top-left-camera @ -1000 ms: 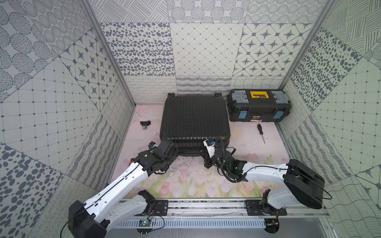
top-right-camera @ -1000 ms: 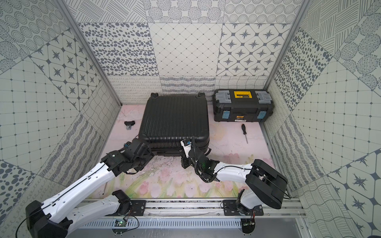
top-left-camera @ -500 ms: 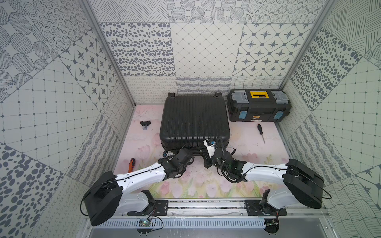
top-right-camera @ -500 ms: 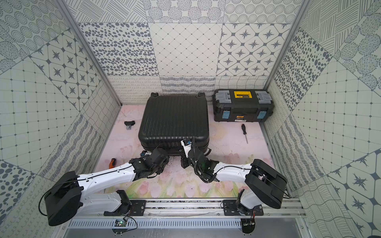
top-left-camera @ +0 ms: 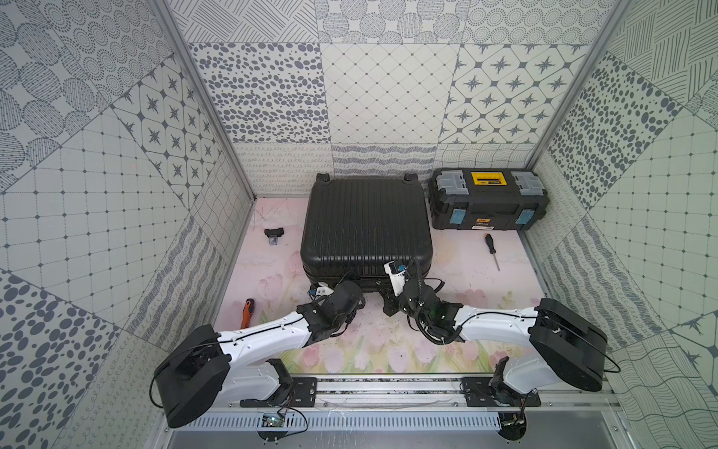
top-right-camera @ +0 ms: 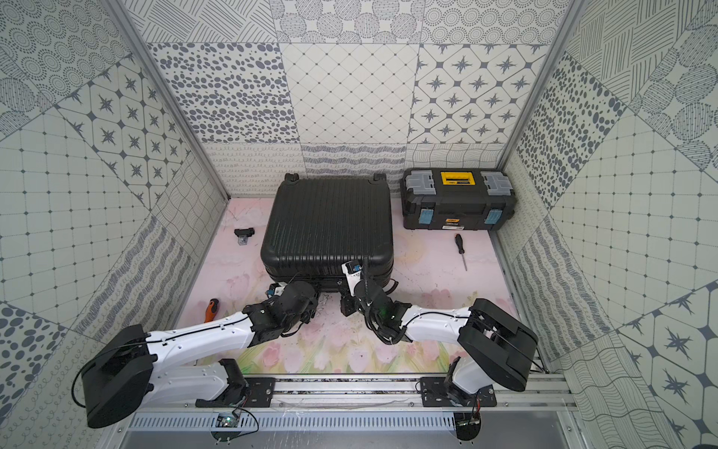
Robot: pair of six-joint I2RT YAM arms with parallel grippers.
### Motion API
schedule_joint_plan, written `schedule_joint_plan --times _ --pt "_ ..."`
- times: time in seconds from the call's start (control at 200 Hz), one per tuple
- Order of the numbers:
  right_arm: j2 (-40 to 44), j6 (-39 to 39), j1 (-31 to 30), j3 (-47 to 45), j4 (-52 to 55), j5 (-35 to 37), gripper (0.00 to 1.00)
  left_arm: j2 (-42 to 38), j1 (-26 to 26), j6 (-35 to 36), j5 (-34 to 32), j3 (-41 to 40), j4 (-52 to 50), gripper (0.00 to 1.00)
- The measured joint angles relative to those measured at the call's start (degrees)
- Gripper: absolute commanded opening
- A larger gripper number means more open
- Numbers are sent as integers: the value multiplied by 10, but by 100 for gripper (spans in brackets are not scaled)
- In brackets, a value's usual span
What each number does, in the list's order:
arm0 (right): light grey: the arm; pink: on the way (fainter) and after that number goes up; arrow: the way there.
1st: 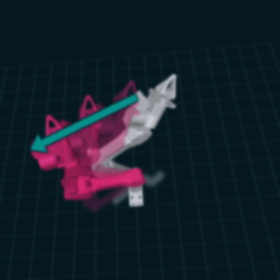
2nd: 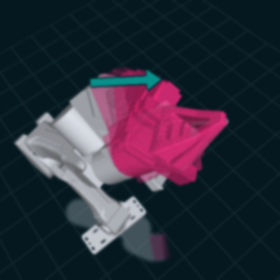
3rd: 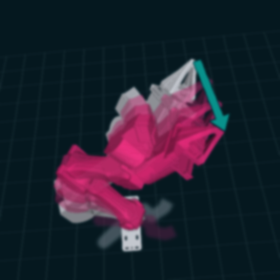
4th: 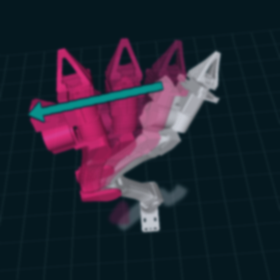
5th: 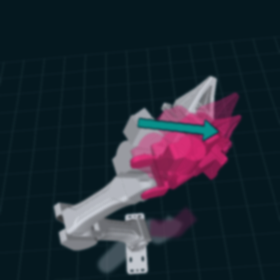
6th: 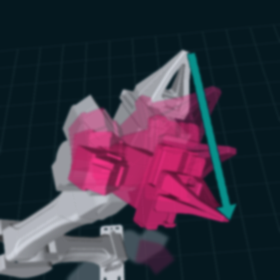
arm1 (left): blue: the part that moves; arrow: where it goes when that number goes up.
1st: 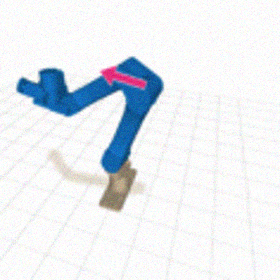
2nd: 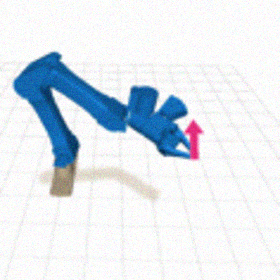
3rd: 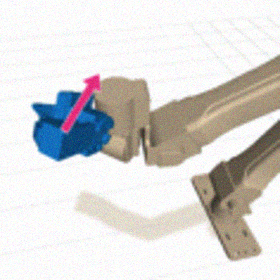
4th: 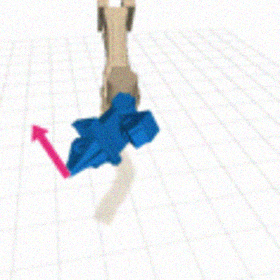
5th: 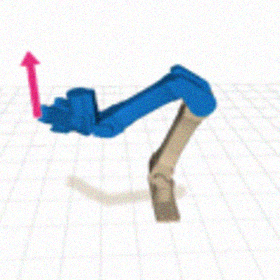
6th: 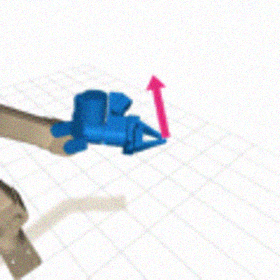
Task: Open the suitcase zippers
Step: Adjust the suitcase at the center of the board, then unzip the zipper on the suitcase.
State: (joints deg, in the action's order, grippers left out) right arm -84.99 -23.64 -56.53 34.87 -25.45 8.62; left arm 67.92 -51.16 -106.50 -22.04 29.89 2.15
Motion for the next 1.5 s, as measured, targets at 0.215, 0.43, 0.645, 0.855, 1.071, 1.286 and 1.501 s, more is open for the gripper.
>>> schedule_joint_plan --times 0.215,0.43,0.645,0.855,1.071,1.286,1.501 --pt "-4 0 0 0 -7 0 0 -10 -1 -14 -11 -2 2 51" --pt "-5 -1 -1 0 -9 0 0 22 2 -30 -13 -2 7 47" --pt "-5 -3 -5 3 -3 6 0 61 16 -42 -10 -3 28 47" --pt "-15 -9 -6 17 9 19 0 97 34 -54 2 -3 66 47" --pt "-28 -15 -6 29 8 46 0 140 64 -54 12 13 128 0" --pt "-13 -14 -8 12 4 65 0 144 87 -48 42 38 96 0" --pt "47 -12 -18 -40 19 89 0 106 109 -47 64 50 1 0"
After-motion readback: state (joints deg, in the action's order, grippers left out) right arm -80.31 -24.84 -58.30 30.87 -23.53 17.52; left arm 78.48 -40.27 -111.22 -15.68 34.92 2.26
